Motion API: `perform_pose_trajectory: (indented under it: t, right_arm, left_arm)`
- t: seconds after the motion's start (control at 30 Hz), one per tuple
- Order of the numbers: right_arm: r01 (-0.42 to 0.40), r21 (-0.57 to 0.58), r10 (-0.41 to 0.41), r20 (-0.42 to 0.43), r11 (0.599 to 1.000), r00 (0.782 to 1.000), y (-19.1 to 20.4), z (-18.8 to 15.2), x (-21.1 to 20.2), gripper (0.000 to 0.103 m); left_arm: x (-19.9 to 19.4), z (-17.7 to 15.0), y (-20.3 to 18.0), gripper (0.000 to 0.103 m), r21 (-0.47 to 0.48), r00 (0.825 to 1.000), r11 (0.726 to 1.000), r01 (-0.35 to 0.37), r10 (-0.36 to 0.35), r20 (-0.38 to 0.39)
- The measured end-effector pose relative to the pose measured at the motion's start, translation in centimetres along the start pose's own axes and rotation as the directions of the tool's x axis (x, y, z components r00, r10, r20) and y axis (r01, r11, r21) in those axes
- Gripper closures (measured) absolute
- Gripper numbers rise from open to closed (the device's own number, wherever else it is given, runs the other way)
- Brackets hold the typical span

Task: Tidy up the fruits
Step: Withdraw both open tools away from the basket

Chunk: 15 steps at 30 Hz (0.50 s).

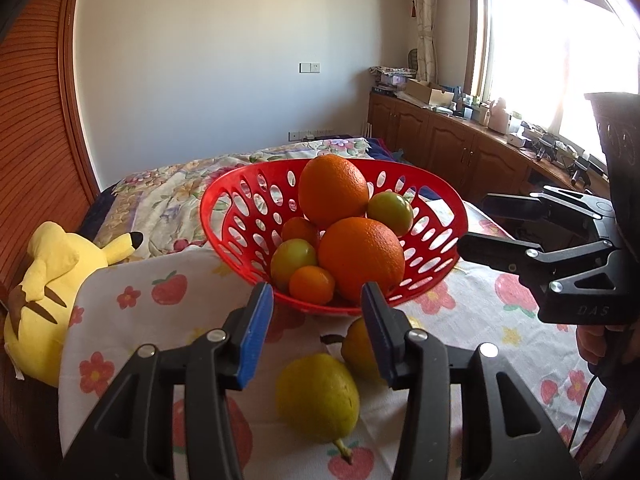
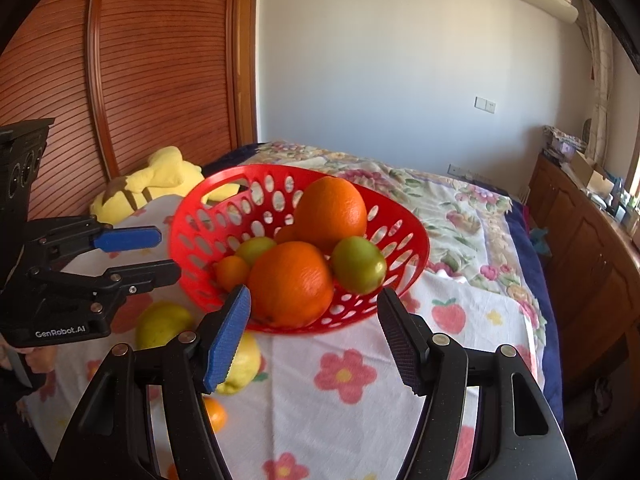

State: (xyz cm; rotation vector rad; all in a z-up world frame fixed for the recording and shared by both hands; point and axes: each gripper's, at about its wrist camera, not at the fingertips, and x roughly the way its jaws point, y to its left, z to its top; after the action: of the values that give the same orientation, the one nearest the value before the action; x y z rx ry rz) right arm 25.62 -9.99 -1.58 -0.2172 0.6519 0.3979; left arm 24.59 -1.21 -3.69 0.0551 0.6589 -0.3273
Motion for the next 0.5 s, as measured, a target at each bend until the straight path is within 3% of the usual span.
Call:
perform_pose_trajectory:
  t: [0.5]
  right_arm:
    - [-0.001,0.044,0.001,0.004,0.999,1.0,1.8,-3.2,-4.4,0.035]
  left_arm:
    - [-4.0,-3.6,-1.4,0.055,-0.002,1.0,1.0,-0.009,0.009,0.019]
